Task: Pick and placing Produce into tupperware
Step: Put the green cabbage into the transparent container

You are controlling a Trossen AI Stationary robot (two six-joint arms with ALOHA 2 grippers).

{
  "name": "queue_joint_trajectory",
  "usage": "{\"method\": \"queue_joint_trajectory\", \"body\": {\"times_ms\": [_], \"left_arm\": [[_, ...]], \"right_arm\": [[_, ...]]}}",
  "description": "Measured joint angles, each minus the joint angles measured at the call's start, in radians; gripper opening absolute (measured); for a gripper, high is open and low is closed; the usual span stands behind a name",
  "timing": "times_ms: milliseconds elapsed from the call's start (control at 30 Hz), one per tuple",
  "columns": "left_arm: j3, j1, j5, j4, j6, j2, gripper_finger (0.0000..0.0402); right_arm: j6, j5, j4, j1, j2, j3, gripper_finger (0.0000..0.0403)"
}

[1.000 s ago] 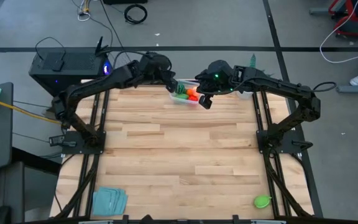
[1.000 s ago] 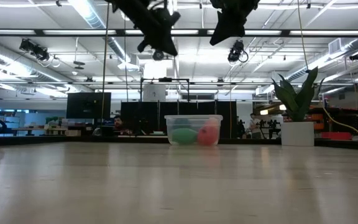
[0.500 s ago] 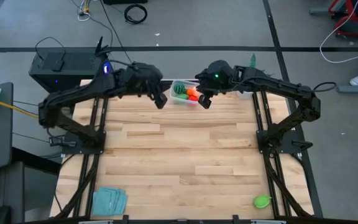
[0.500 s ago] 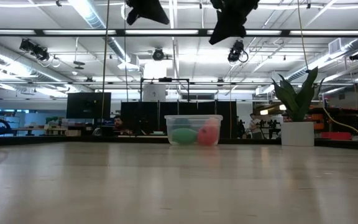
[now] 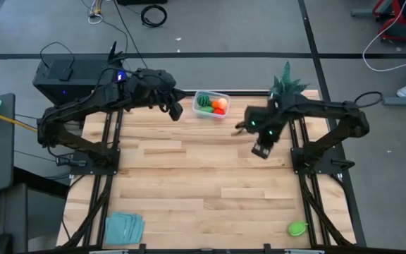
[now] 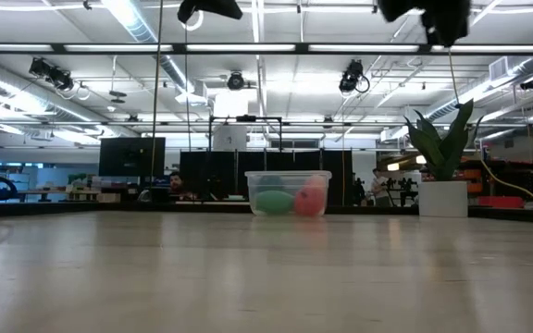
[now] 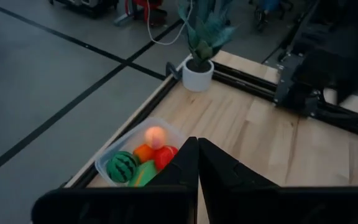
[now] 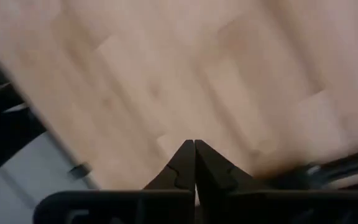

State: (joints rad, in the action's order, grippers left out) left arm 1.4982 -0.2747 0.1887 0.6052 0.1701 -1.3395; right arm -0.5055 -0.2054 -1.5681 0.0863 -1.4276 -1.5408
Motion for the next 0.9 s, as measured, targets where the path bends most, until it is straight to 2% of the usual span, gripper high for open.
{"method": "queue_joint_trajectory", "body": {"times_ms": [200,467,567,767,900], "left_arm": [[0.0,-0.01,0.001,0.0,-0.002,-0.001,0.0008],[0.0,-0.009,0.0,-0.001,0.001,-0.001,0.0017],[0.0,-0.009,-0.001,-0.002,0.011,-0.001,0.0008],[0.0,-0.007,-0.001,-0.01,0.088,-0.001,0.0016],[0.0,-0.007,-0.001,-0.012,0.123,-0.001,0.0021]], "right_arm": [[-0.204,-0.127,-0.004,-0.21,0.041,0.0,0.0005],[-0.201,-0.188,-0.003,-0.537,0.056,0.0,0.0004],[-0.172,-0.212,-0.003,-0.634,0.056,0.0,0.0003],[-0.087,-0.206,0.017,-0.792,0.049,0.0,0.0009],[-0.039,-0.131,0.051,-0.853,0.047,0.0,0.0032]]}}
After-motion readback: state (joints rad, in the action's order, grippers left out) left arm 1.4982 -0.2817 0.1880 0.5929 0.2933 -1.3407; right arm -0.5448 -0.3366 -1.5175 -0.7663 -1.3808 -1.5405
